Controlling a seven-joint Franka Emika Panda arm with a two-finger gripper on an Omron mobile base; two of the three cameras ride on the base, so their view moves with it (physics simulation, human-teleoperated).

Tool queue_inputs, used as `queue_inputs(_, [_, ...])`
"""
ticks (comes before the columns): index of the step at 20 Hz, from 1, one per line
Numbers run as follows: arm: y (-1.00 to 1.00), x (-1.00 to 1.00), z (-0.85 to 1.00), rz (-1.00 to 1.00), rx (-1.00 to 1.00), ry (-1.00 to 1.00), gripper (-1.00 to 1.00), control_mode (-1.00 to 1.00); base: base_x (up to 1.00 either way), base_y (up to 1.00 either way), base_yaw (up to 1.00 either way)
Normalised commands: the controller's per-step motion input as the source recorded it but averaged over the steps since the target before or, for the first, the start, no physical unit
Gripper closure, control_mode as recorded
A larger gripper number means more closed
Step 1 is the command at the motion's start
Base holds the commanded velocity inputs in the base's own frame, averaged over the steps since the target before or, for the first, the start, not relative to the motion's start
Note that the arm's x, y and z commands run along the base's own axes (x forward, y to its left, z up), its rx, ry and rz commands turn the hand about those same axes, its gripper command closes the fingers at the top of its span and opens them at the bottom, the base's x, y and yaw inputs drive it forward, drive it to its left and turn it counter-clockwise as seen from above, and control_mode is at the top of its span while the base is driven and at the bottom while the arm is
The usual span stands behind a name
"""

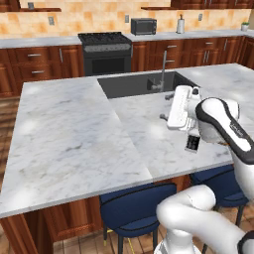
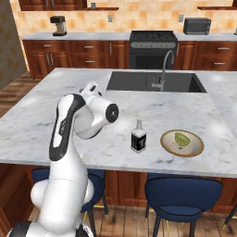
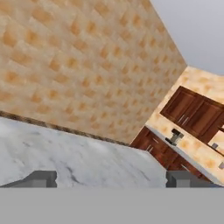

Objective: There is a bowl on the dining counter. Grab a lemon wedge from the fridge and place it in the bowl. Then get the liquor bottle and glass cup from the cabinet and place them next to the bowl.

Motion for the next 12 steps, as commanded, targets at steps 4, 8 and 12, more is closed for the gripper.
queue_inputs(4, [0.84,-0.46,0.13,-0.34,0.00,0.27,-1.00,-1.00,0.00,0.00,0.00])
queue_inputs(8, [0.68,-0.43,0.04,-0.40,0.00,0.30,-1.00,-1.00,0.00,0.00,0.00])
queue_inputs(12, [0.42,-0.36,-0.29,-0.44,0.00,0.24,-1.00,-1.00,0.00,0.00,0.00])
